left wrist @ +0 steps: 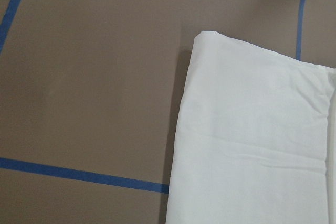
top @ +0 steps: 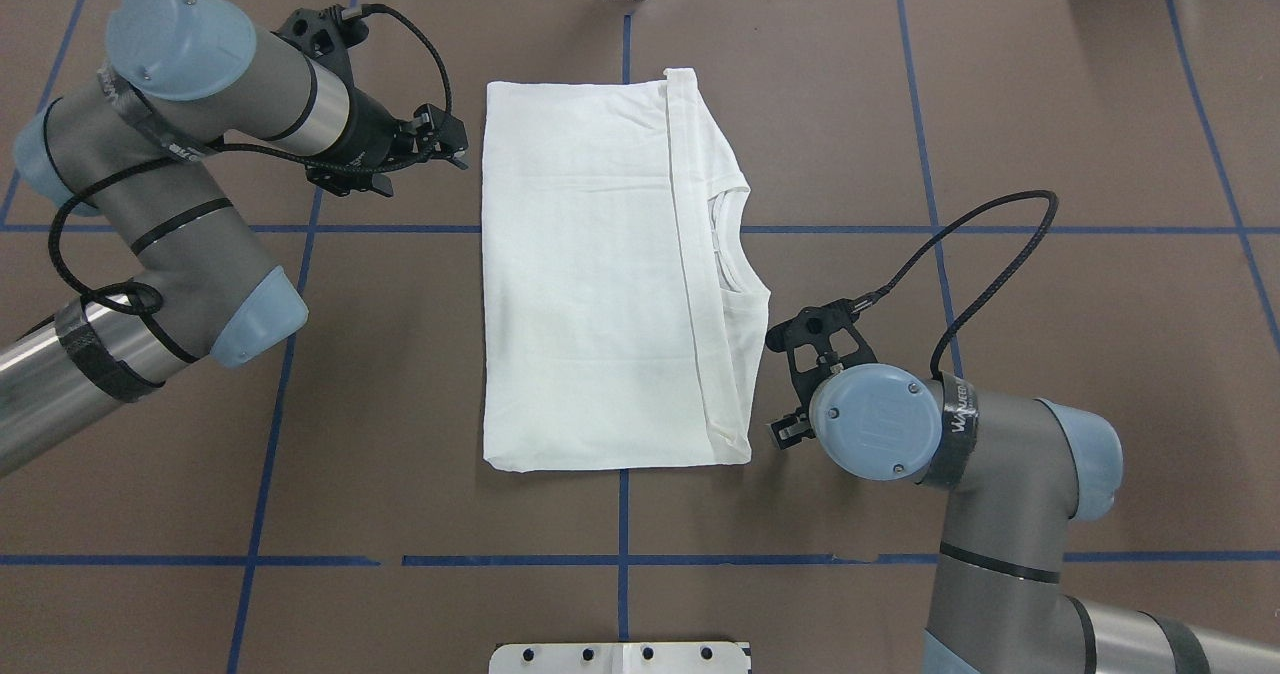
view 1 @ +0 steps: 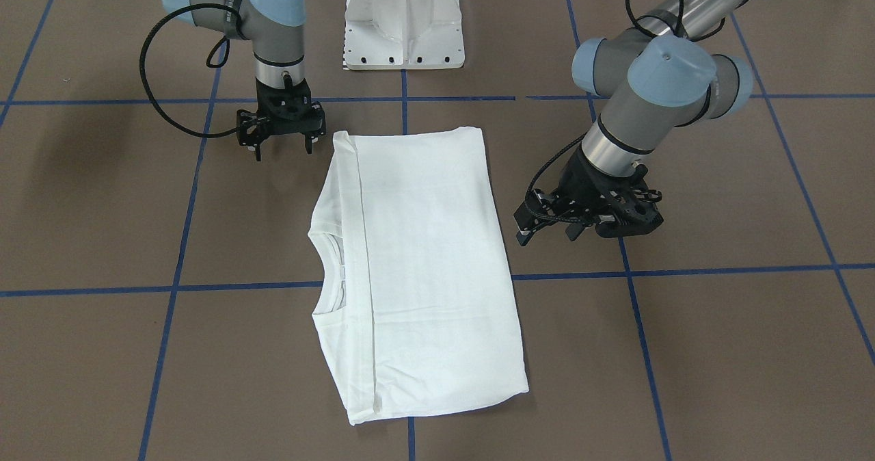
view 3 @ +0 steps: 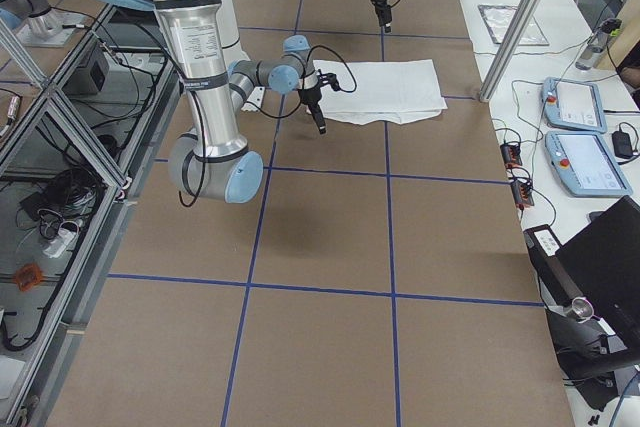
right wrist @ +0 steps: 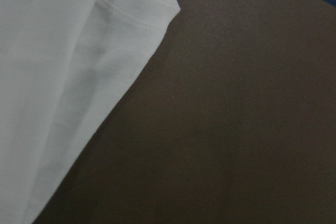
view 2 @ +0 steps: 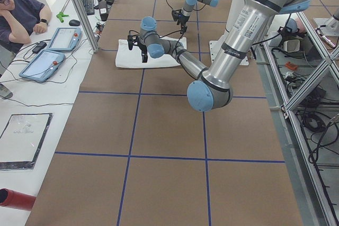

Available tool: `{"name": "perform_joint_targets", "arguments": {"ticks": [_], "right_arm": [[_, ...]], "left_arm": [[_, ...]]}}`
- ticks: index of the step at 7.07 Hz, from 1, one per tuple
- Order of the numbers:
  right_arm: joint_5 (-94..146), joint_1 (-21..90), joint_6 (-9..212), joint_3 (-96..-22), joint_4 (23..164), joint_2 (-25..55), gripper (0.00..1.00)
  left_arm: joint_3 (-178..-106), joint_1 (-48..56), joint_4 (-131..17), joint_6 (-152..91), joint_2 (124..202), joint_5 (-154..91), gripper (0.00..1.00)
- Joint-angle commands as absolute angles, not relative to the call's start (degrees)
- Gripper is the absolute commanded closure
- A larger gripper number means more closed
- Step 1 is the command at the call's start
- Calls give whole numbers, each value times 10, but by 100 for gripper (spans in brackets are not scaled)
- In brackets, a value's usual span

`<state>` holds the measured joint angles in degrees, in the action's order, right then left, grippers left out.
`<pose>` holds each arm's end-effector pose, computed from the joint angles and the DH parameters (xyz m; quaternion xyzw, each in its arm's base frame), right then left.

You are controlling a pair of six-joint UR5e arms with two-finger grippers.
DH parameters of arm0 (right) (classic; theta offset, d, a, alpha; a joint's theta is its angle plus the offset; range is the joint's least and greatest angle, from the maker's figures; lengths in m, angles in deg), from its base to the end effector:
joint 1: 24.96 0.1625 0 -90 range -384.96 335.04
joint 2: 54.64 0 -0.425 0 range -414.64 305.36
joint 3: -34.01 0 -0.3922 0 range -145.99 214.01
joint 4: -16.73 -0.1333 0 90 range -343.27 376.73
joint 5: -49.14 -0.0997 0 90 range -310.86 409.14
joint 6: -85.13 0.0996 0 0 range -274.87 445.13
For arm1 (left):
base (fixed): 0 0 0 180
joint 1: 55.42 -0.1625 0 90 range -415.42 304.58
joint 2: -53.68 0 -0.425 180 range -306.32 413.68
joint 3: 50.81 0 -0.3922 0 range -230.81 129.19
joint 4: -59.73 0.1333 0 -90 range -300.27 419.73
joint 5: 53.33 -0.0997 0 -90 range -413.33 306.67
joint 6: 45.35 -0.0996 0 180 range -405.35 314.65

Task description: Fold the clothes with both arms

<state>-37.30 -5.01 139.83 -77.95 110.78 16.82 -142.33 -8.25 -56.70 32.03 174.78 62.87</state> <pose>-0.4907 -0.3265 0.3315 0.1711 -0.2633 -0.1172 0.9422 0.3953 -0.5578 0.2754 0.0683 0.5144 -0.1450 0.8424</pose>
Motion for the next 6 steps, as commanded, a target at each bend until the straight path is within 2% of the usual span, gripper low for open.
{"name": "perform_joint_targets", "arguments": {"ticks": [1,3,4,6], "right_arm": [[-381,-21,1375,-783,1107,131,0],[-380,-18,1374,-677,1100,17,0],[-379,-18,1374,-650,1101,-5,0],[-381,-25,1373,-651,1108,6,0]], "left_arm": [[-1423,-83,-567,319,1748,629,0],[-1419,-83,-579,316,1744,629,0],[-1418,-83,-580,316,1744,629,0],[-1419,-84,-580,316,1744,629,0]]}}
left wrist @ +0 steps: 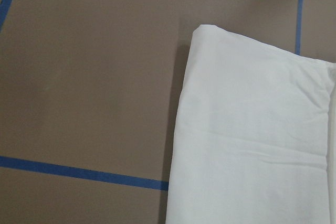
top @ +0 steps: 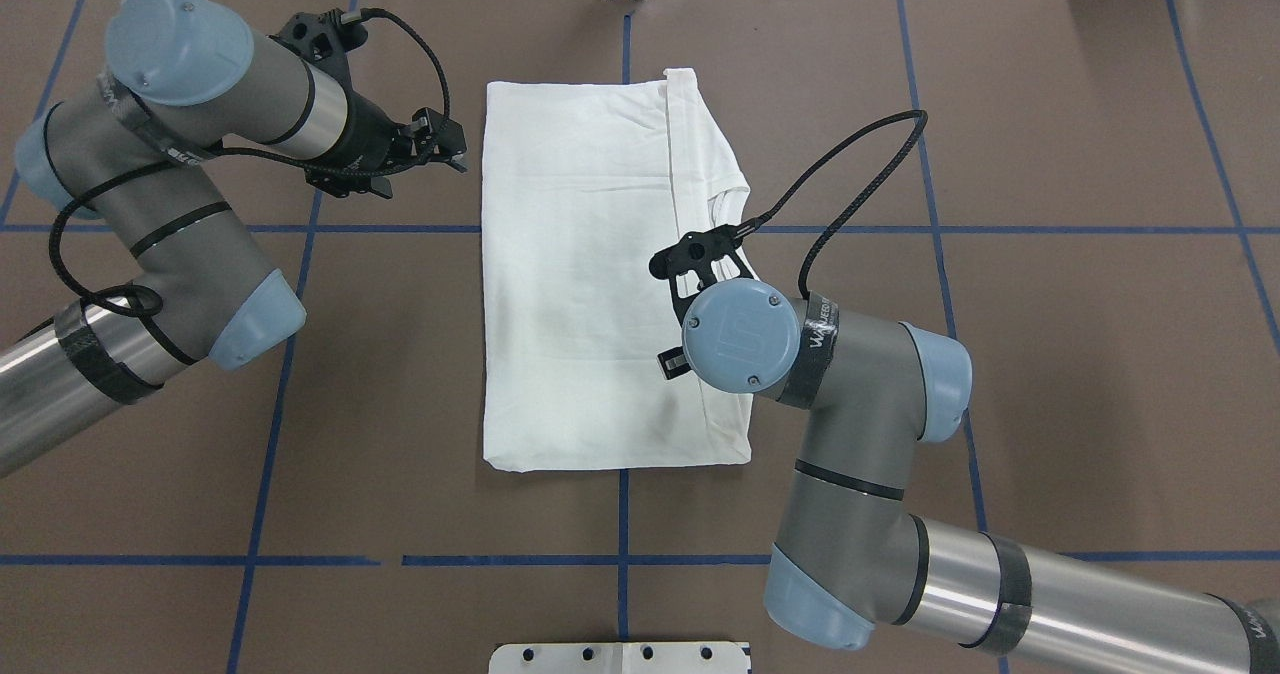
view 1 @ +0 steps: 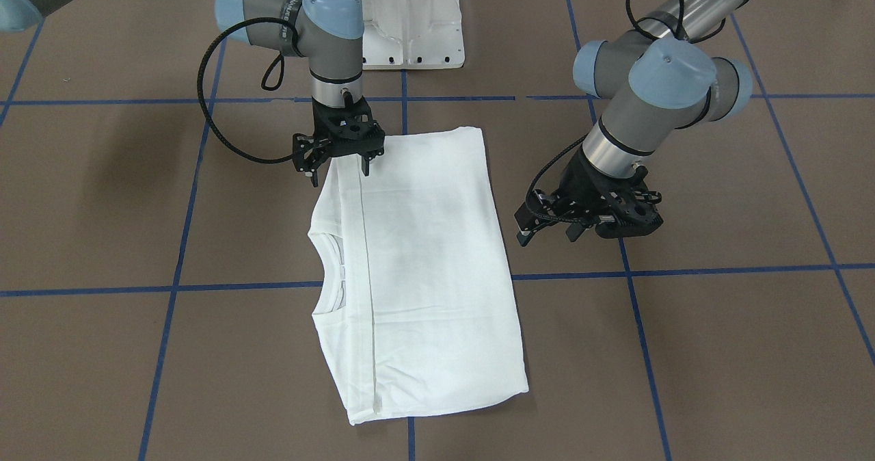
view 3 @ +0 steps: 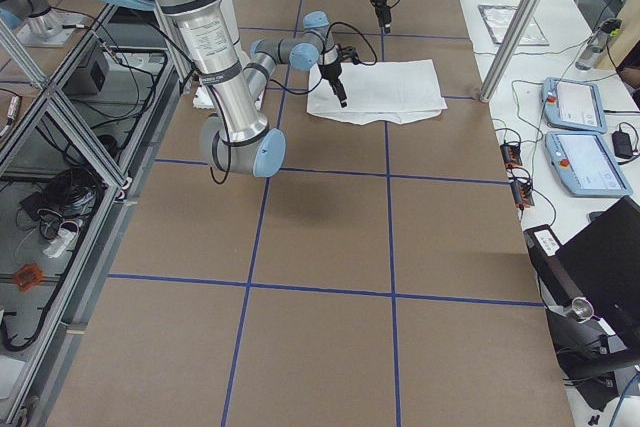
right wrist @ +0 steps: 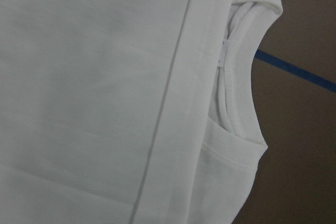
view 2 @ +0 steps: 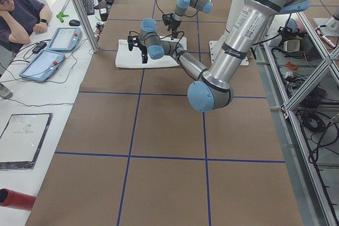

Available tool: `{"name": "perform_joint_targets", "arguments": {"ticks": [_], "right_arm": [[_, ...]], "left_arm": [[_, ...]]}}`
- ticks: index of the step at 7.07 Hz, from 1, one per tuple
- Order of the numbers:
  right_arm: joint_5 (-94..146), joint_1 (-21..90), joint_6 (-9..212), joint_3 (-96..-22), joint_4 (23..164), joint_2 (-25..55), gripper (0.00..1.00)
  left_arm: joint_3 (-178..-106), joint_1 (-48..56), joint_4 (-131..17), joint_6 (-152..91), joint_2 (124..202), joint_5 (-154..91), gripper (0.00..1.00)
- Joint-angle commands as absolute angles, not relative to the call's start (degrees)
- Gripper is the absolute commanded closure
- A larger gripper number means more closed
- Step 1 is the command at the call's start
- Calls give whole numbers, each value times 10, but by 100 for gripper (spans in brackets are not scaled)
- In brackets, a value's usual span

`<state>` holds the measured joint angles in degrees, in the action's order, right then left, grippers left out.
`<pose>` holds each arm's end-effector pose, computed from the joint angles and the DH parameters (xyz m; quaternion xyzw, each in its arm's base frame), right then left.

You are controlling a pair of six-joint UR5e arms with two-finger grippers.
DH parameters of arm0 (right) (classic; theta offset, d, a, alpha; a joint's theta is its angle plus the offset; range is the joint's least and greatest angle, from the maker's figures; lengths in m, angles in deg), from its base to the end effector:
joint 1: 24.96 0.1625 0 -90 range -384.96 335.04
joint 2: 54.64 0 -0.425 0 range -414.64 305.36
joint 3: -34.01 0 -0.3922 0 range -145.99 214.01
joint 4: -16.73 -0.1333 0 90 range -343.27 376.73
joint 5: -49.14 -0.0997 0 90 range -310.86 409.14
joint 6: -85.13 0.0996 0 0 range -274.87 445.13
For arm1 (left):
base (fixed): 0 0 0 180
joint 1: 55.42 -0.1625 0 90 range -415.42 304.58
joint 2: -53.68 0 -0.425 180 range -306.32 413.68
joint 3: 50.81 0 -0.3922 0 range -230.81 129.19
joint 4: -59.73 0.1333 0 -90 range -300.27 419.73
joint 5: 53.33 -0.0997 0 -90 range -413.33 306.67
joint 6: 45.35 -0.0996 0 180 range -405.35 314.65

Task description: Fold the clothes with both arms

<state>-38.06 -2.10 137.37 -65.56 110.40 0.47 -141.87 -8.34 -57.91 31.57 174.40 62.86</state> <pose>-0.5577 -0.3851 0.2466 0.1956 -0.2892 -0.1131 0.9302 0.3964 -0.5575 0.2809 0.0717 0.5163 -0.1400 0.8418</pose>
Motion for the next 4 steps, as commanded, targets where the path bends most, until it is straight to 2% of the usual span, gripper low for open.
{"name": "perform_joint_targets", "arguments": {"ticks": [1,4], "right_arm": [[-382,-33,1373,-656,1108,22,0],[-382,-55,1375,-661,1108,26,0]], "left_arm": [[-1419,-83,-580,316,1744,629,0],[-1419,-83,-580,316,1745,629,0]]}}
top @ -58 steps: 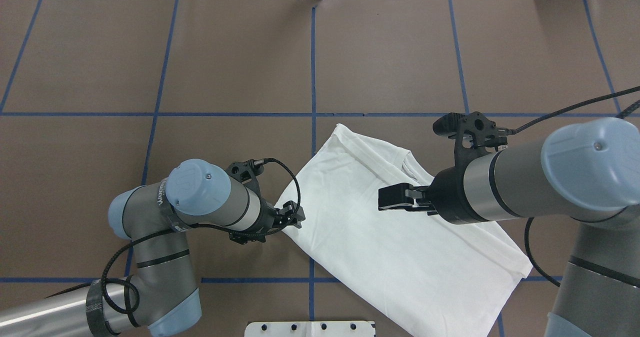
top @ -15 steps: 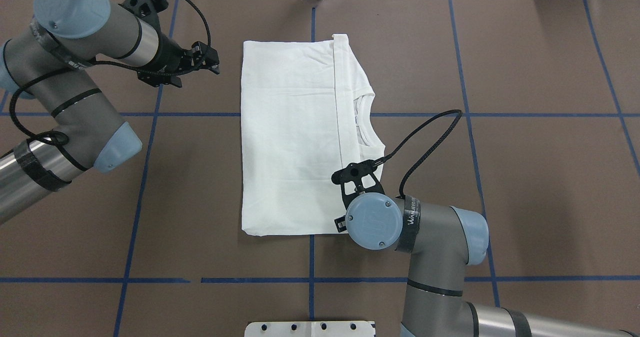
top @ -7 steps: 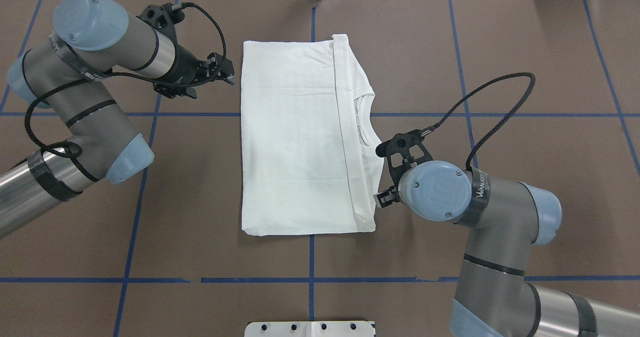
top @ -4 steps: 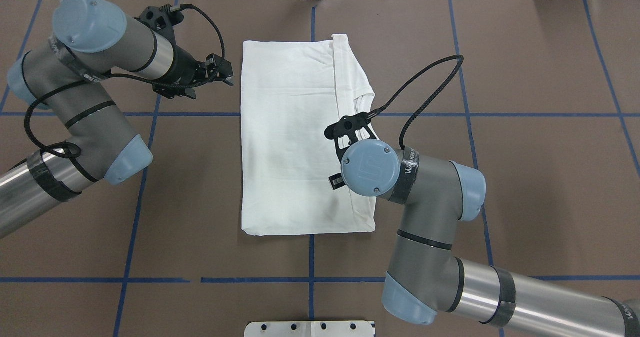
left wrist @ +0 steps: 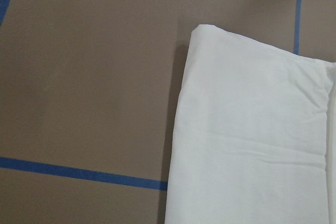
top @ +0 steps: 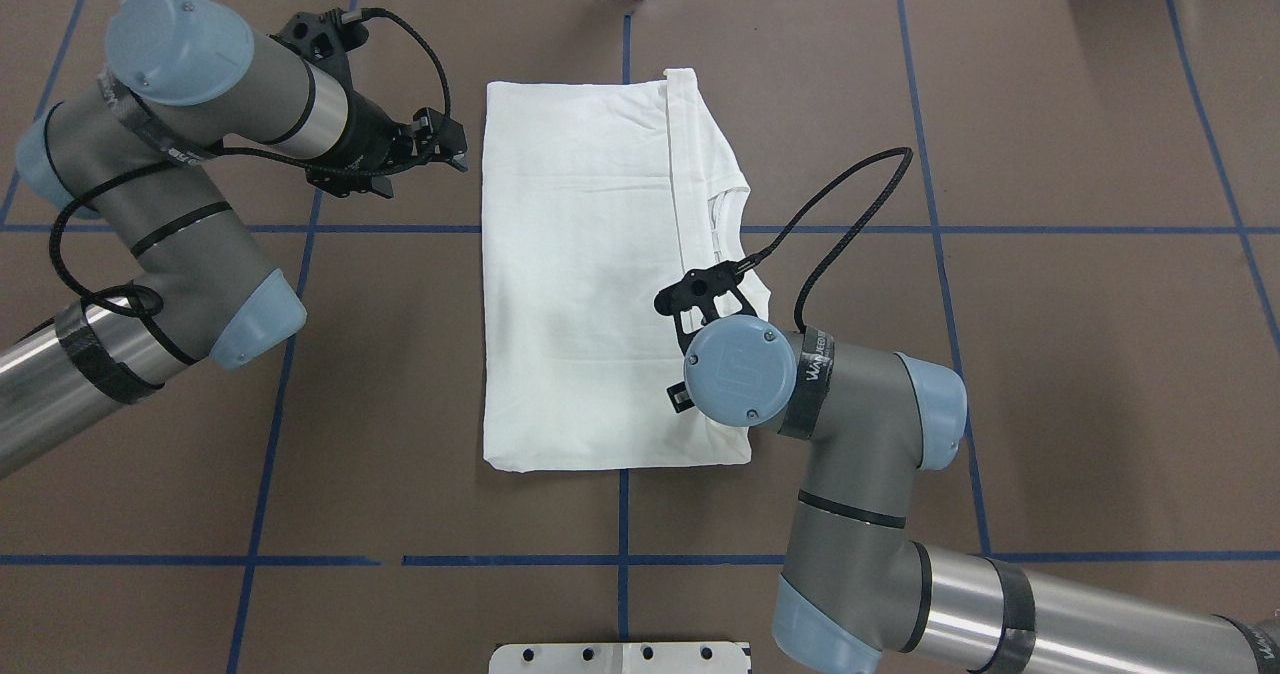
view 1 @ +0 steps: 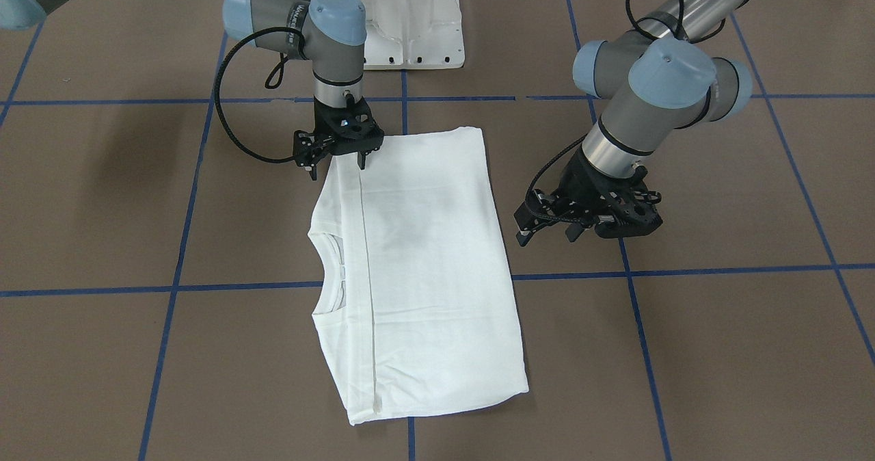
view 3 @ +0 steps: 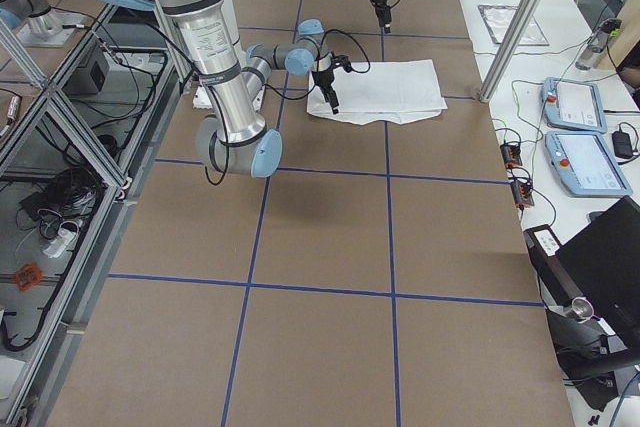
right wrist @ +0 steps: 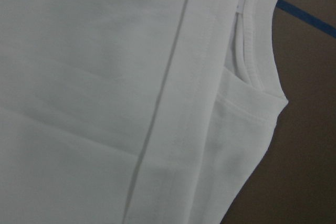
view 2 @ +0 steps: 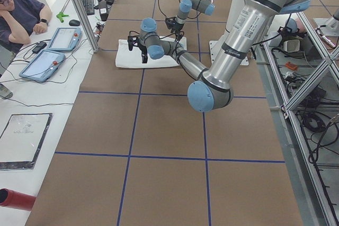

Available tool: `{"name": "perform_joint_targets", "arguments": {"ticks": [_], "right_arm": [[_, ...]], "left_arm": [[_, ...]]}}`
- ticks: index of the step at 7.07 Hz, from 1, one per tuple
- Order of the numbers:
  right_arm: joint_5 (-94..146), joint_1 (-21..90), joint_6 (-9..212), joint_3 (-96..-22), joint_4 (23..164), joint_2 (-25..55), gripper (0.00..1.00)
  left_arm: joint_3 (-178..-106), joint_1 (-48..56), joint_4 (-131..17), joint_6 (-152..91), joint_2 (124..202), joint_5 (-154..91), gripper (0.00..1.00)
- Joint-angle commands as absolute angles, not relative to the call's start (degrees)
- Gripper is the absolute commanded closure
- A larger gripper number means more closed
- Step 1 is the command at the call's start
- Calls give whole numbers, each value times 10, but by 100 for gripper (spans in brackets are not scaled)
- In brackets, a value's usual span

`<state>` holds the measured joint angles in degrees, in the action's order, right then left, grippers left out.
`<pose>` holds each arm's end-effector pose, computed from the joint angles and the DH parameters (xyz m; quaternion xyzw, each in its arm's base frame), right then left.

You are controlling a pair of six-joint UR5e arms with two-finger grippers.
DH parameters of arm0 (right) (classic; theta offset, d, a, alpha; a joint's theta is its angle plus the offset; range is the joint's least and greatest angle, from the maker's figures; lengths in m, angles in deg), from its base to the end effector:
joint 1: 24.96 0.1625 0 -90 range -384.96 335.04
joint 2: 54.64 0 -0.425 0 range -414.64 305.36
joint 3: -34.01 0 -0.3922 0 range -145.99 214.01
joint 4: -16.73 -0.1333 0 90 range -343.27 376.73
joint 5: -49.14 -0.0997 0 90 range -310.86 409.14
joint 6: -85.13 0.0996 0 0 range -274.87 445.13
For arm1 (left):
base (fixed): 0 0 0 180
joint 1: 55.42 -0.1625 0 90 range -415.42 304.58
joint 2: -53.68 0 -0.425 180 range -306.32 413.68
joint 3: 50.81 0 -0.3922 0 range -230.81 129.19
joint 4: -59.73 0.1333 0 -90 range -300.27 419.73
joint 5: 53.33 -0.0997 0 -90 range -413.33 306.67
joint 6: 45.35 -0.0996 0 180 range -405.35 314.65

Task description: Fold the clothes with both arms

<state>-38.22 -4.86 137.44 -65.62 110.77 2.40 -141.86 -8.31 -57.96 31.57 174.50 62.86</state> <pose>-0.5724 -0.3563 0.2694 0.1785 -0.2784 -0.1368 0.9338 0.3962 -0.5578 0.2797 0.0724 0.5171 -0.1398 0.8413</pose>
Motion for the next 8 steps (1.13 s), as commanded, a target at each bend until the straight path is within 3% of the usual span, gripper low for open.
{"name": "perform_joint_targets", "arguments": {"ticks": [1,8], "right_arm": [[-382,-59,1376,-662,1108,27,0],[-389,-65,1377,-698,1108,82,0]], "left_arm": [[-1419,-83,-580,316,1745,629,0],[-1418,-84,-580,320,1747,629,0]]}}
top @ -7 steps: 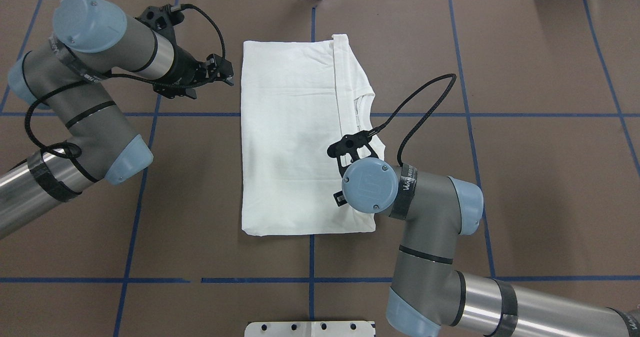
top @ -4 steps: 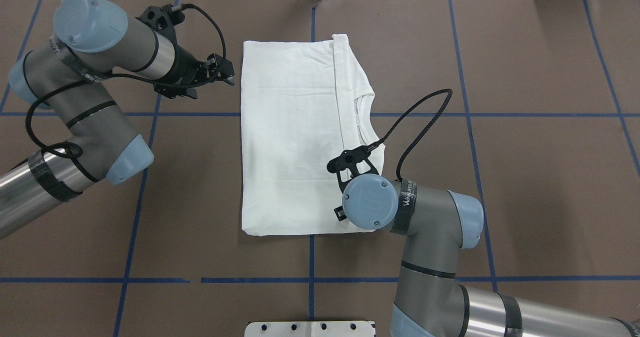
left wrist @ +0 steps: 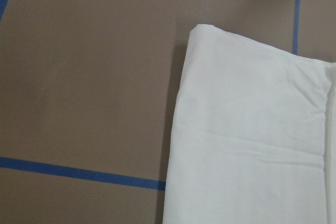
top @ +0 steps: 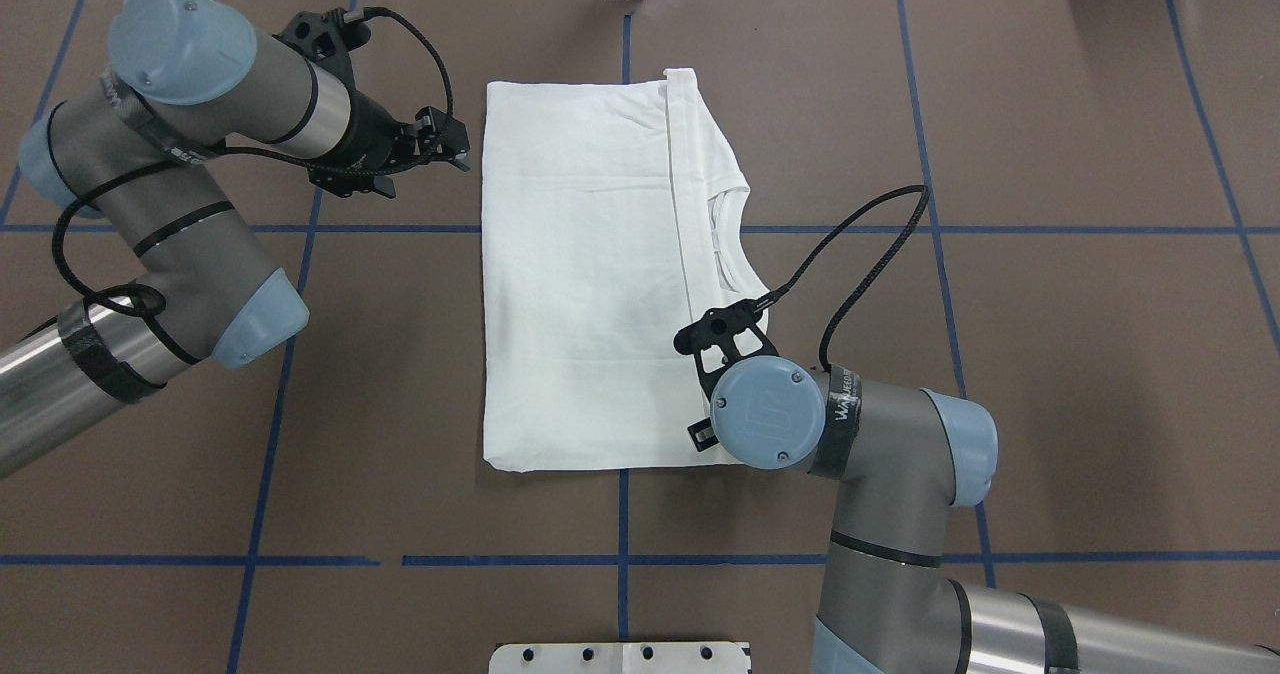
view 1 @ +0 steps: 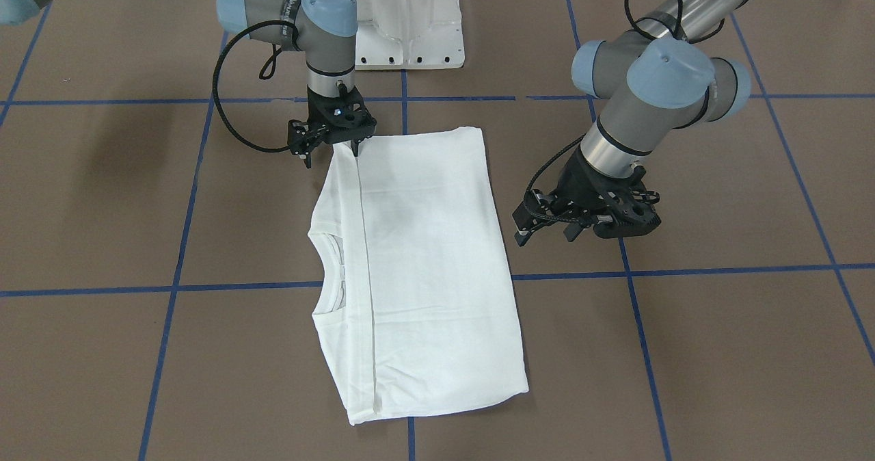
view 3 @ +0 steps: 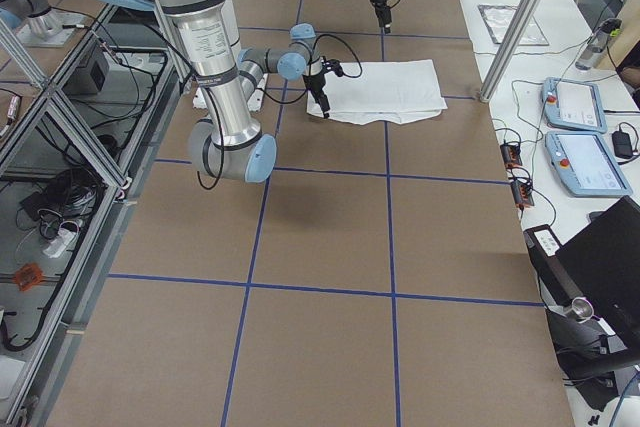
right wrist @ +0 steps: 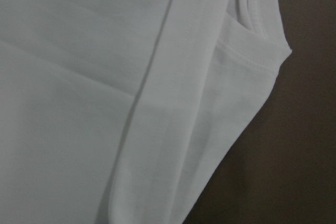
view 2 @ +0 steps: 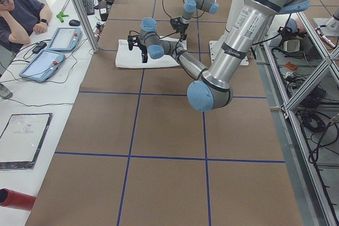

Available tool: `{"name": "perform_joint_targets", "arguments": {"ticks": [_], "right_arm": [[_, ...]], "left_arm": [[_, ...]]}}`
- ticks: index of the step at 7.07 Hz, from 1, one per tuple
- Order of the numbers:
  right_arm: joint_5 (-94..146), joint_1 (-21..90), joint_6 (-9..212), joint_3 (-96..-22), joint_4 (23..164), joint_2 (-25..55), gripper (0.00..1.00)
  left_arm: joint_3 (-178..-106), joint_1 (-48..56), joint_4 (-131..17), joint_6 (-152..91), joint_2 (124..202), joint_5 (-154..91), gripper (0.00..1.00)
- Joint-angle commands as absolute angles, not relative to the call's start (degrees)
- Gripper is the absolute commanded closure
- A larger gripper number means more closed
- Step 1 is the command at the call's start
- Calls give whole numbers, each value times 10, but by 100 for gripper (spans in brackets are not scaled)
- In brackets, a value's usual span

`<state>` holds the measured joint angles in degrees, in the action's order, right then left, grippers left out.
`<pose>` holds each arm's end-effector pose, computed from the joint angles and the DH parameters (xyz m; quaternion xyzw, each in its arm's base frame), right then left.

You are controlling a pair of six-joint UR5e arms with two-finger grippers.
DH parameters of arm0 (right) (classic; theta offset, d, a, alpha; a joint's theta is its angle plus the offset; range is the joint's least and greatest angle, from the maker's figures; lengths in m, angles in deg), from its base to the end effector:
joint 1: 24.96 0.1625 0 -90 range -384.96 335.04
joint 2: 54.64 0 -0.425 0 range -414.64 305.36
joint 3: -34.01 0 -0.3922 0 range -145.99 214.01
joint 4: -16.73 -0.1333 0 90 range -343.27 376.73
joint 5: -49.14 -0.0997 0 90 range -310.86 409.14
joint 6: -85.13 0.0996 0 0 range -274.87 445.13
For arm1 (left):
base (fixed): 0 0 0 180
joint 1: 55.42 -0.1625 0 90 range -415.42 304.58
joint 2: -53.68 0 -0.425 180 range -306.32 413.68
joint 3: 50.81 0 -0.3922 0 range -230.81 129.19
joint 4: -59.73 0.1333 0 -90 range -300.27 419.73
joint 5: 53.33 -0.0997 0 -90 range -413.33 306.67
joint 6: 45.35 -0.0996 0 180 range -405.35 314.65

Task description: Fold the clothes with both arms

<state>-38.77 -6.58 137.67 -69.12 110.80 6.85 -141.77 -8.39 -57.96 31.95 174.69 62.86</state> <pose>-0.5601 -0.3304 0.2935 0.1660 -0.2764 -0.1511 0.9345 0.3976 -0.5578 0.2782 0.0708 0.5180 -0.1417 0.8406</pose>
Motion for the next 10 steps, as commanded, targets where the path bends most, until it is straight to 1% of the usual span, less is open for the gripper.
{"name": "perform_joint_targets", "arguments": {"ticks": [1,2,5,8,10], "right_arm": [[-389,-64,1376,-698,1108,84,0],[-389,-59,1374,-699,1108,86,0],[-391,-39,1371,-730,1107,138,0],[-448,9,1370,-745,1104,122,0],[-480,24,1374,-779,1100,112,0]], "left_arm": [[-1418,-87,-580,320,1748,629,0],[-1418,-87,-580,321,1748,629,0],[-1419,-87,-580,320,1748,629,0],[-1421,-87,-580,317,1749,629,0],[-1427,-101,-579,330,1751,629,0]]}}
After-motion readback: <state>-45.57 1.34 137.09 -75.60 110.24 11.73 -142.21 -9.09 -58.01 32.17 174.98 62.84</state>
